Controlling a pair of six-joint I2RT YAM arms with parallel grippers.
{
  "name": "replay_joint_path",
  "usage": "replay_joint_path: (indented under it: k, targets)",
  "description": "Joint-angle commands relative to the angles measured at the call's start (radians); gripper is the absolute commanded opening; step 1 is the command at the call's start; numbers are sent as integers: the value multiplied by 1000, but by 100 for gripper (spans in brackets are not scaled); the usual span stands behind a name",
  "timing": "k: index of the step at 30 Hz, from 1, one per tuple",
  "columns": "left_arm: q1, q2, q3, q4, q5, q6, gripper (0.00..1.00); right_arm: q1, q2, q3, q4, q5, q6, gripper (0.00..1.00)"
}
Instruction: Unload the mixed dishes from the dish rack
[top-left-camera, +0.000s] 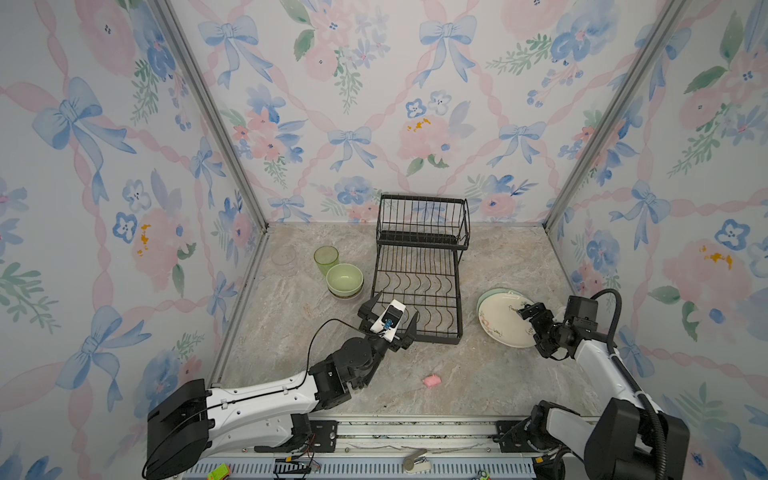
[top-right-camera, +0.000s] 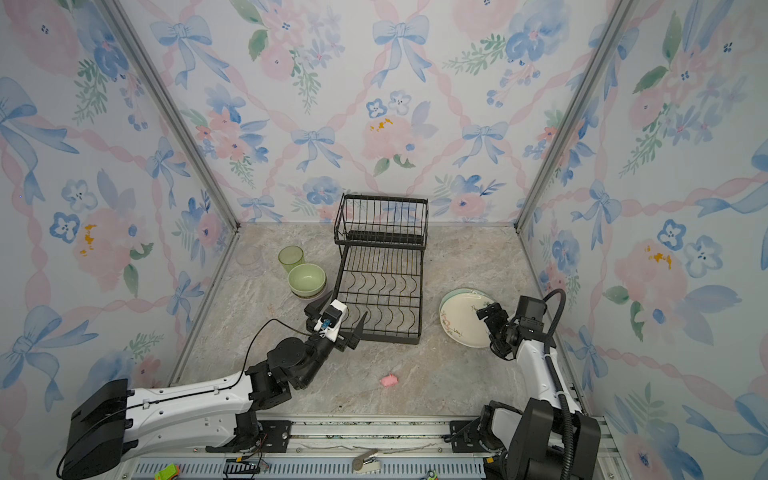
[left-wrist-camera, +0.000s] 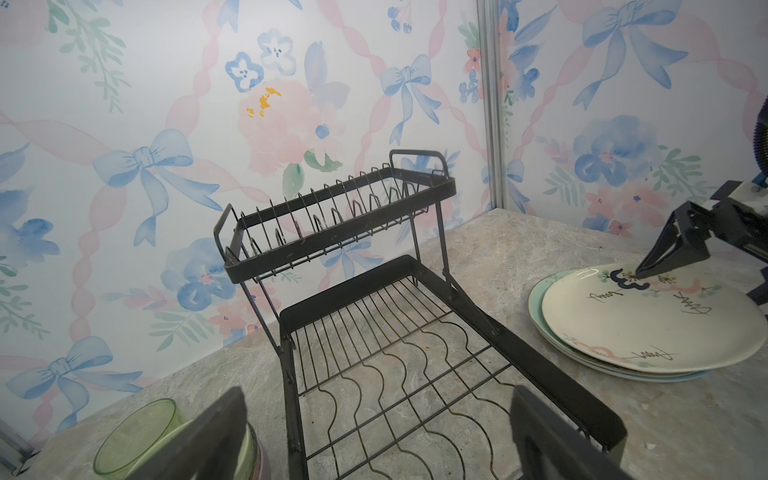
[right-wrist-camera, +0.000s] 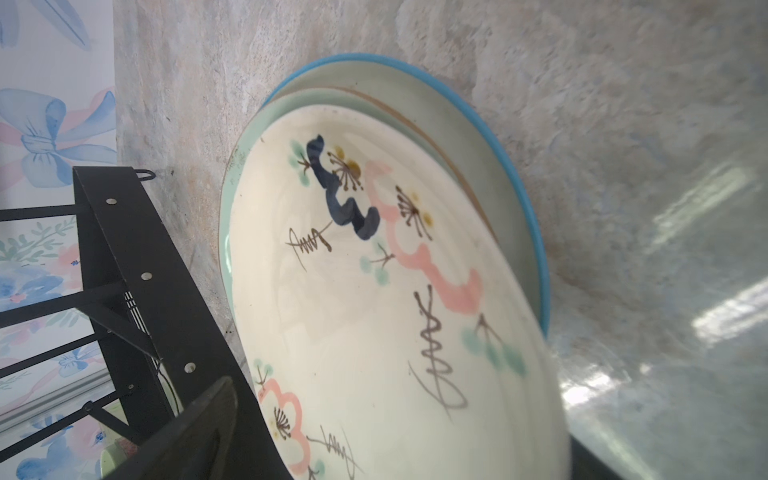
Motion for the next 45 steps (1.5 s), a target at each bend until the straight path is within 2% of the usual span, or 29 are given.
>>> replay_joint_path:
  k: [1, 4, 7, 15, 17, 20, 22, 24, 27, 30, 32, 34, 36, 38, 41, 43, 45]
  targets:
    - [10, 14, -10, 19, 6, -23, 98, 43, 48, 110, -119, 36, -105, 97]
    - [14, 17, -11, 20, 11, -29, 98, 77, 120, 184, -235, 127, -131, 97]
    - [15, 16, -11, 20, 13, -31, 98, 67, 154, 185, -257, 158, -129, 97]
    - [27, 16, -17, 20, 13, -37, 98, 47, 133, 191, -291, 253, -108, 97]
    - [35, 24, -15, 20, 16, -41, 98, 50, 114, 189, -264, 232, -113, 97]
    - [62, 35, -6, 4, 19, -56, 98, 70, 52, 140, -113, 113, -119, 97]
    - [106, 37, 18, -38, 10, -93, 98, 131, -18, 102, 12, 104, -131, 97]
    - [179, 36, 52, -112, 31, -160, 98, 217, -87, 78, 95, 189, -177, 97]
    - [303, 29, 92, -208, 75, -241, 98, 365, -187, 45, 204, 411, -263, 97]
    - [373, 26, 95, -212, 8, -203, 98, 482, -305, -60, 413, 656, -361, 97]
    - [443, 28, 103, -214, -18, -206, 98, 520, -368, -157, 605, 767, -402, 97]
    - [537, 18, 99, -214, 5, -235, 98, 524, -384, -242, 789, 814, -447, 97]
    - [632, 2, 91, -212, 30, -272, 98, 526, -361, -268, 869, 816, -524, 97]
    - [724, -5, 66, -190, 39, -304, 98, 526, -309, -241, 821, 870, -572, 97]
    - [843, 43, 1, -55, 41, -245, 98, 515, -196, -183, 699, 1131, -511, 97]
    - [916, 129, -31, 41, 35, -190, 98, 501, -113, -217, 800, 1172, -489, 97]
    - [956, 198, -30, 52, 7, -179, 98, 503, -40, -270, 944, 1166, -500, 97]
